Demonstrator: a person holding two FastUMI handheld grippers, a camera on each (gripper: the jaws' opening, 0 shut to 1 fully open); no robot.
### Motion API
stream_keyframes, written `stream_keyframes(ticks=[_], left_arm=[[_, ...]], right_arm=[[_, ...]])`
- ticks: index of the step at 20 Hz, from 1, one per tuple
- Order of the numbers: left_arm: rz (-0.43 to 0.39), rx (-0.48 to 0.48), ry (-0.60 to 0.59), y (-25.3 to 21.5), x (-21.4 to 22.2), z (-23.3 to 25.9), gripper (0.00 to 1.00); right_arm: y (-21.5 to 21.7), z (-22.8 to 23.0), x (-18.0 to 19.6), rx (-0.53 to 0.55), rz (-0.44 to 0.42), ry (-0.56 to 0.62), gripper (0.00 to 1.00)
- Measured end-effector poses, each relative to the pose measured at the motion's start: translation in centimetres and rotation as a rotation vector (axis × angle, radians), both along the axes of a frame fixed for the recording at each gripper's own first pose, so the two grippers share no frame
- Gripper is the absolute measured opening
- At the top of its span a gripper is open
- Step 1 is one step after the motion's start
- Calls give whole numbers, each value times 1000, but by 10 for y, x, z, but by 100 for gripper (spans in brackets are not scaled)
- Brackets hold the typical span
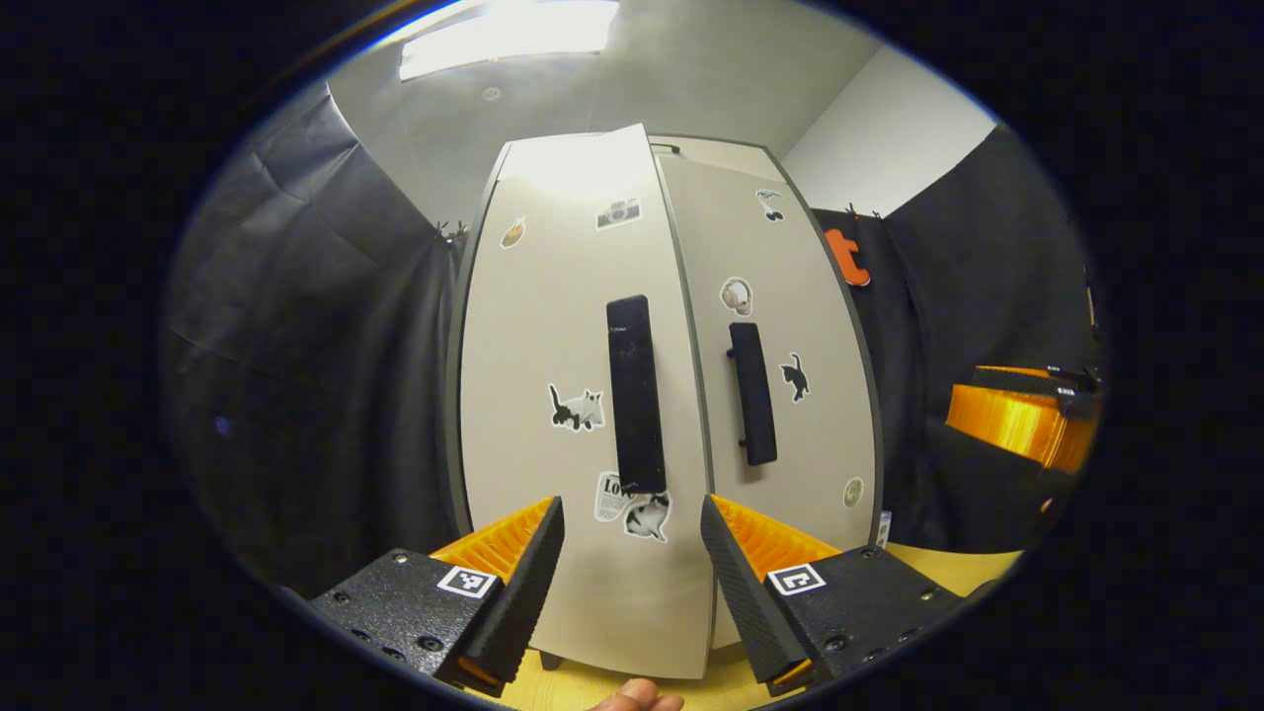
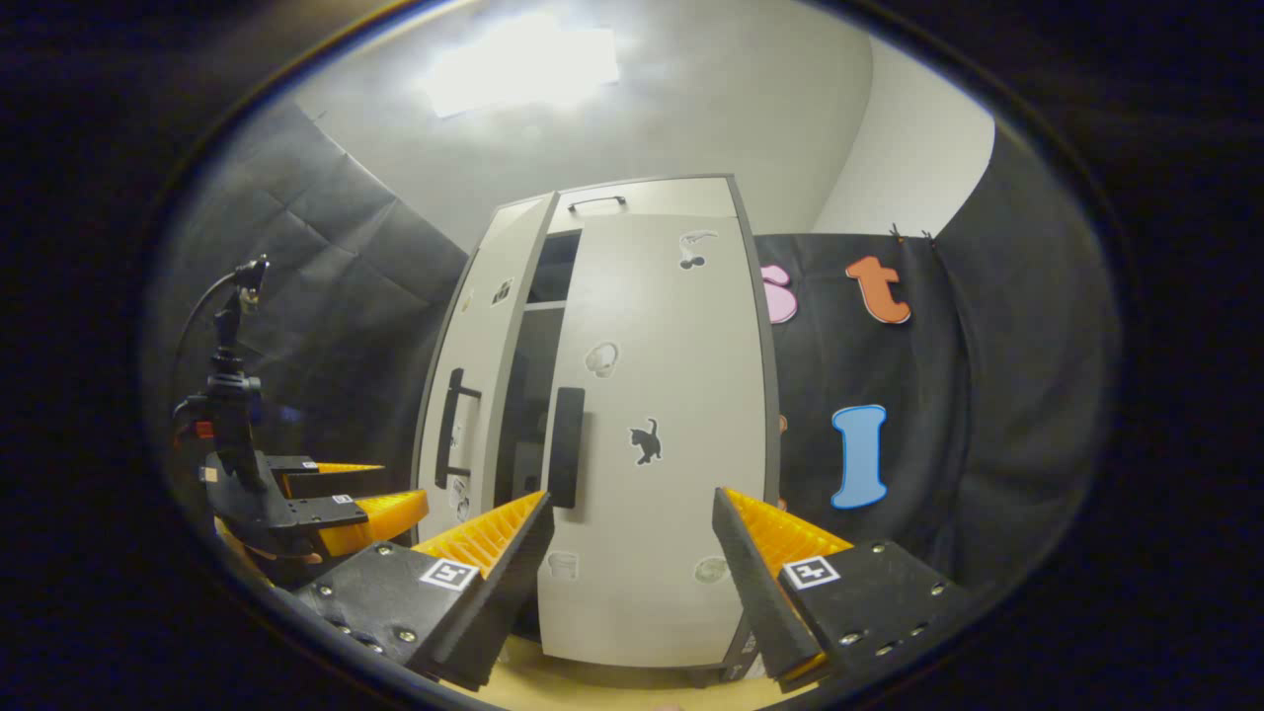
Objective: Grab one shoe with the right hand and put it into the shoe cabinet, grab the other shoe with the left hand and put it into the shoe cabinet; then close the right door with the right hand and the left door with the left hand.
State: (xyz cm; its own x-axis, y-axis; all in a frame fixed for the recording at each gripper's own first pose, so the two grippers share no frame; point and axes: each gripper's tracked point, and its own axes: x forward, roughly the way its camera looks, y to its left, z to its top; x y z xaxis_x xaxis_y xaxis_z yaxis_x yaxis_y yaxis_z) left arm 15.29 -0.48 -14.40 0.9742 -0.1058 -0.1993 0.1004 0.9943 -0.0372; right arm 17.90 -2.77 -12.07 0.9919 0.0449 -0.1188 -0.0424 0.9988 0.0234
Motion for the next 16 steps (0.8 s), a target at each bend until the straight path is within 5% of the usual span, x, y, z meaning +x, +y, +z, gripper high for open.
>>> stream_keyframes(ticks=[7,16], left_arm=[[41,-41,16,4,9,-29,84],[-5,-49,54,-3,8,-62,85]], right_arm=[[19,-17,9,-9,35,-40,96],[41,-38,1,2,95,-29,98]])
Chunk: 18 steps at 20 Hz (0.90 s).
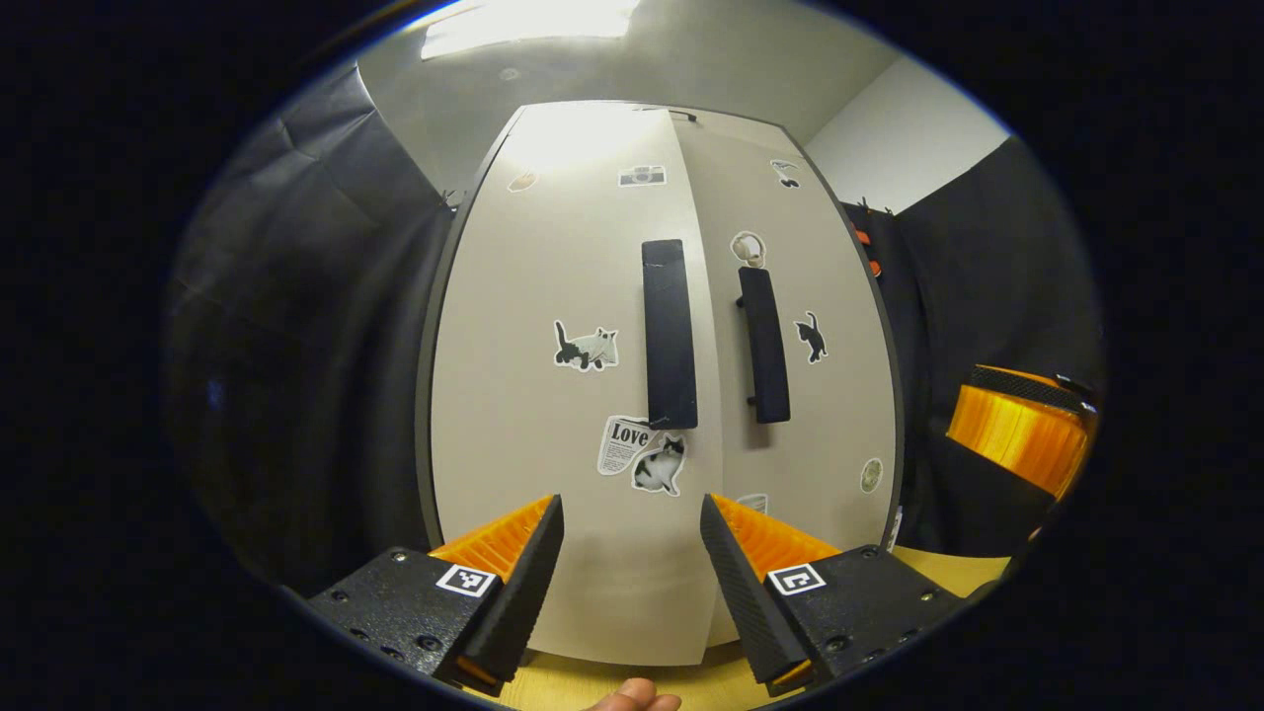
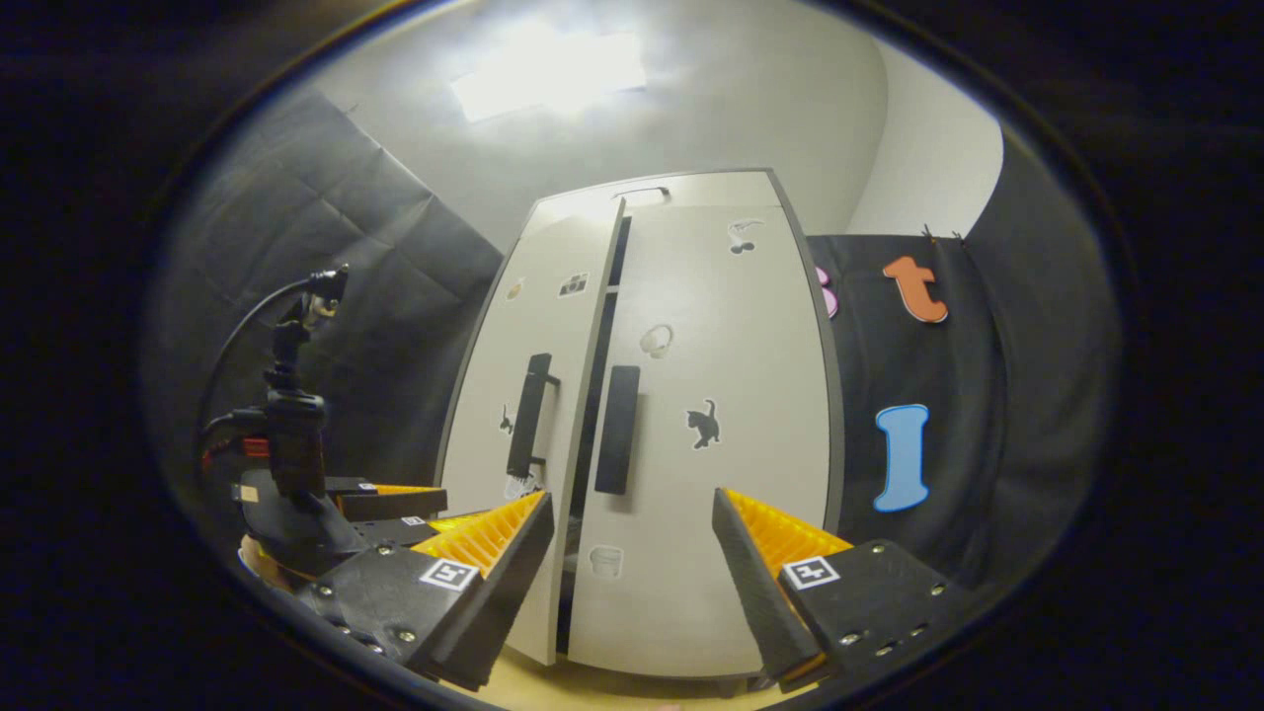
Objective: Grab one shoe with the right hand and put it into the shoe cabinet, grab the other shoe with the left hand and put it into the shoe cabinet; then close the right door with the right hand and the left door with the left hand.
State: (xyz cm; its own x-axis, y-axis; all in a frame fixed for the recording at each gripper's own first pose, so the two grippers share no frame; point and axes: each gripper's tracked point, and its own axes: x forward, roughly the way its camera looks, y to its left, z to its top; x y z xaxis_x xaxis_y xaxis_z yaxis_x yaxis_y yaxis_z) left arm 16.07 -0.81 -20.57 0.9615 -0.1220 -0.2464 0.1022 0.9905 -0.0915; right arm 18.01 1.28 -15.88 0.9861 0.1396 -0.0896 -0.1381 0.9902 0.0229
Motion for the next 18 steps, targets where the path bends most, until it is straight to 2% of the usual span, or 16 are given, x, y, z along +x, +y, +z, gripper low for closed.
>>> stream_keyframes(ticks=[9,18], left_arm=[[29,-13,10,10,-4,-15,85],[29,-18,2,6,-2,-16,84]], right_arm=[[9,-28,6,20,21,57,96],[14,-20,8,47,4,18,96]])
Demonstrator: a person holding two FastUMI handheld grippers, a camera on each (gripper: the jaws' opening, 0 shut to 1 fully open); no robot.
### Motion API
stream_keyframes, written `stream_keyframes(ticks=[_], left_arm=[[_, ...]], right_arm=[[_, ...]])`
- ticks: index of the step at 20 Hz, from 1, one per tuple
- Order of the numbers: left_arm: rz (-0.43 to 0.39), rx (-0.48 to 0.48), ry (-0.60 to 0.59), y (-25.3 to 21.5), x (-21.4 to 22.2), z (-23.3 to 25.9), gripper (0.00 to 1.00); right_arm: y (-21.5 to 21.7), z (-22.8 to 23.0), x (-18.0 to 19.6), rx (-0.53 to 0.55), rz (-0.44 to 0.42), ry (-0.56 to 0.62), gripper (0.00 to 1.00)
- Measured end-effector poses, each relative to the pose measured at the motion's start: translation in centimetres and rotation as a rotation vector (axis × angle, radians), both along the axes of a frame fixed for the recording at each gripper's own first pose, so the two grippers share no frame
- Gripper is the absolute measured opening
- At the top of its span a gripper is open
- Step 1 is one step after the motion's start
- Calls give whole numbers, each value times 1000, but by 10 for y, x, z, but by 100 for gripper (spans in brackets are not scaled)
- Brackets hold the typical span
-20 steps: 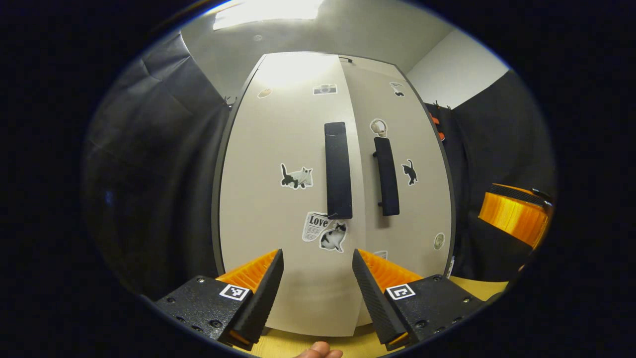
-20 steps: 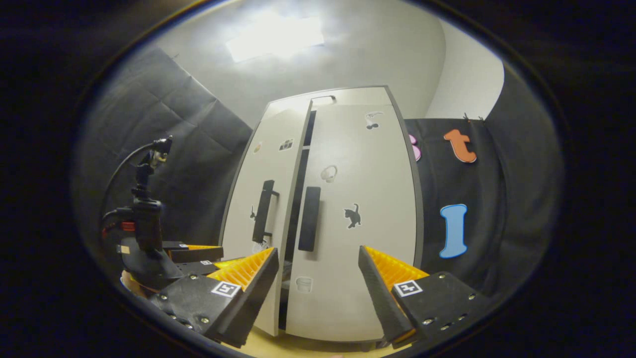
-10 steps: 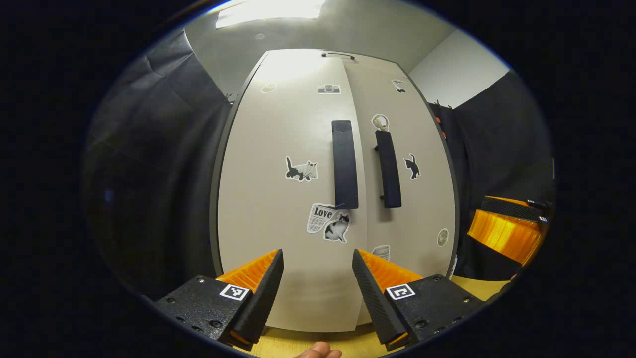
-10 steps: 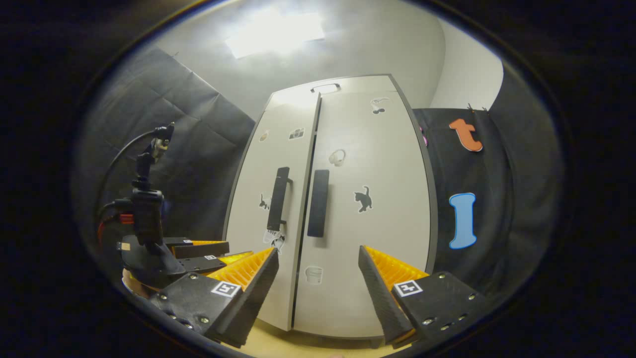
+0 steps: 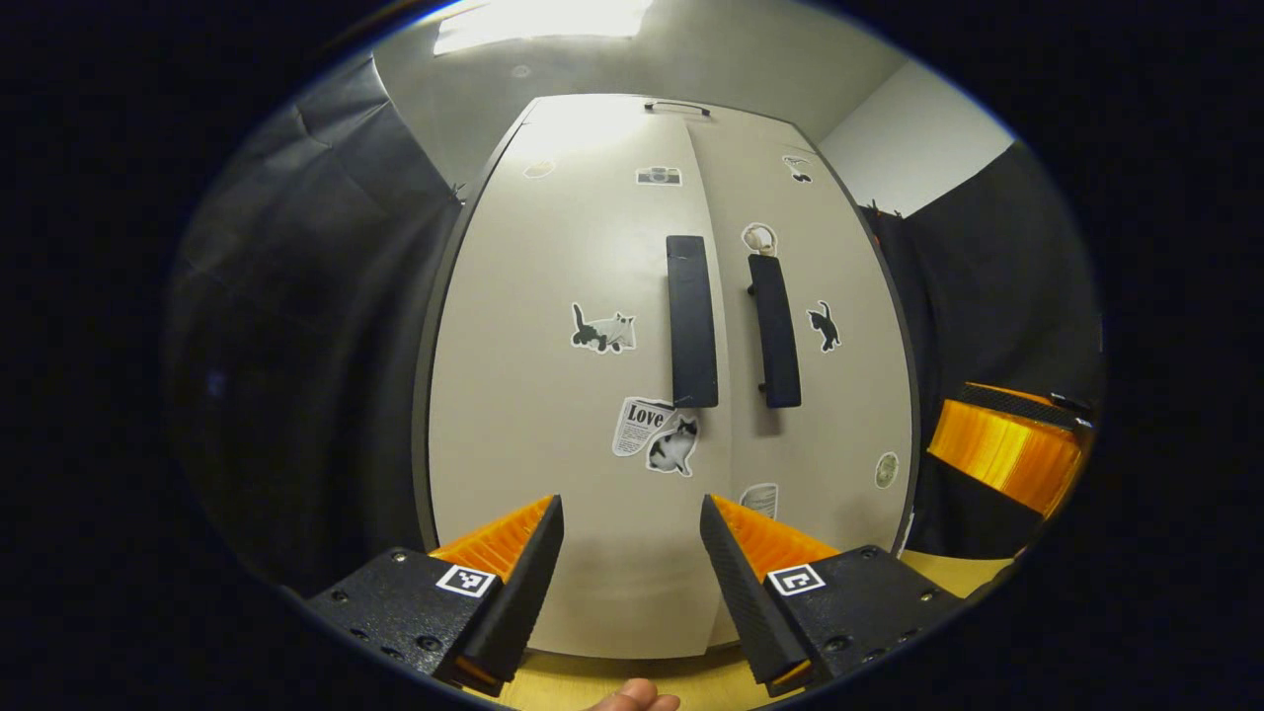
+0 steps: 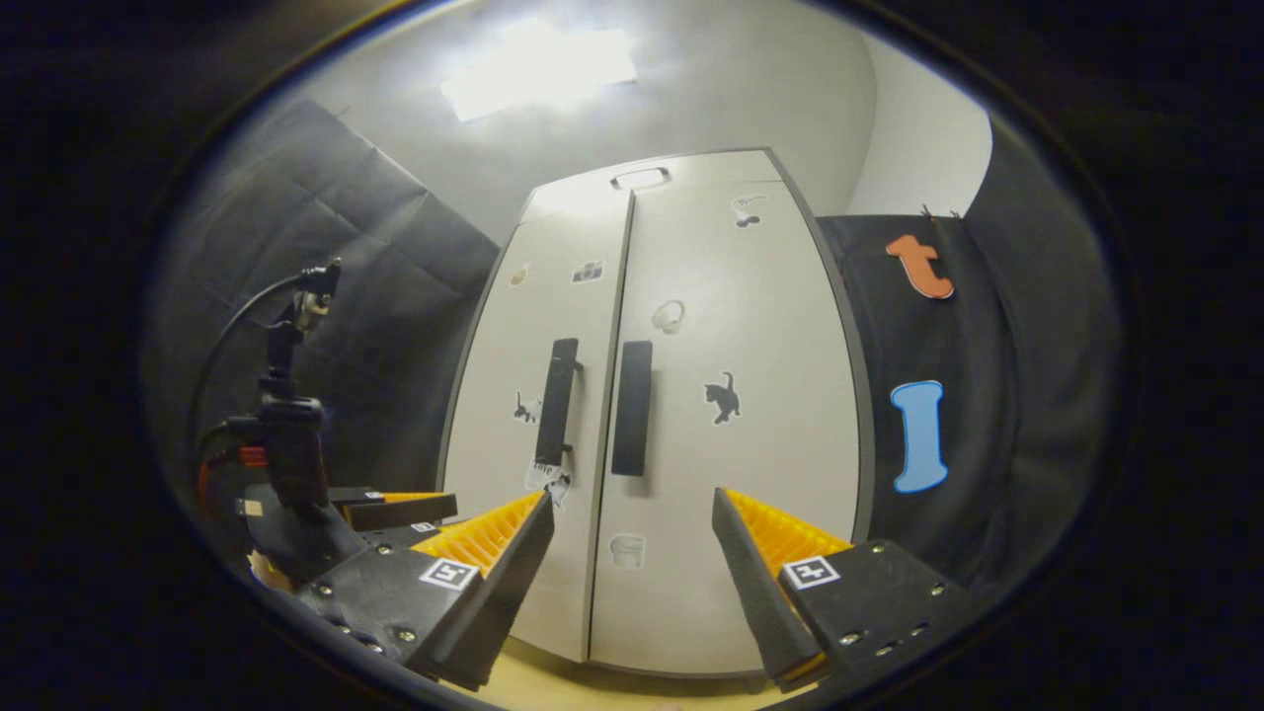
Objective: Grab one shoe with the right hand and put it into the shoe cabinet, grab the other shoe with the left hand and put it into the shoe cabinet; then close the right door with the right hand and the left door with the left hand.
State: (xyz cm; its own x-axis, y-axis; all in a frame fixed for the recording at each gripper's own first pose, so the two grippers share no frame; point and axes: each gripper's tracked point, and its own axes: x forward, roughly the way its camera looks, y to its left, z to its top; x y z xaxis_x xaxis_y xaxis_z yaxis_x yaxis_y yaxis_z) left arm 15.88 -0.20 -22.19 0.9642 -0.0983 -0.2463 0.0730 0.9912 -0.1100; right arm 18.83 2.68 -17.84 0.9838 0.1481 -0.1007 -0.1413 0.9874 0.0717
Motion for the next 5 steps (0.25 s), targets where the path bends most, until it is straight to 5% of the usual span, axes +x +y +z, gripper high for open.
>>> stream_keyframes(ticks=[5], left_arm=[[0,13,28,0,-3,-6,85]], right_arm=[[-3,-4,2,4,-16,17,96]])
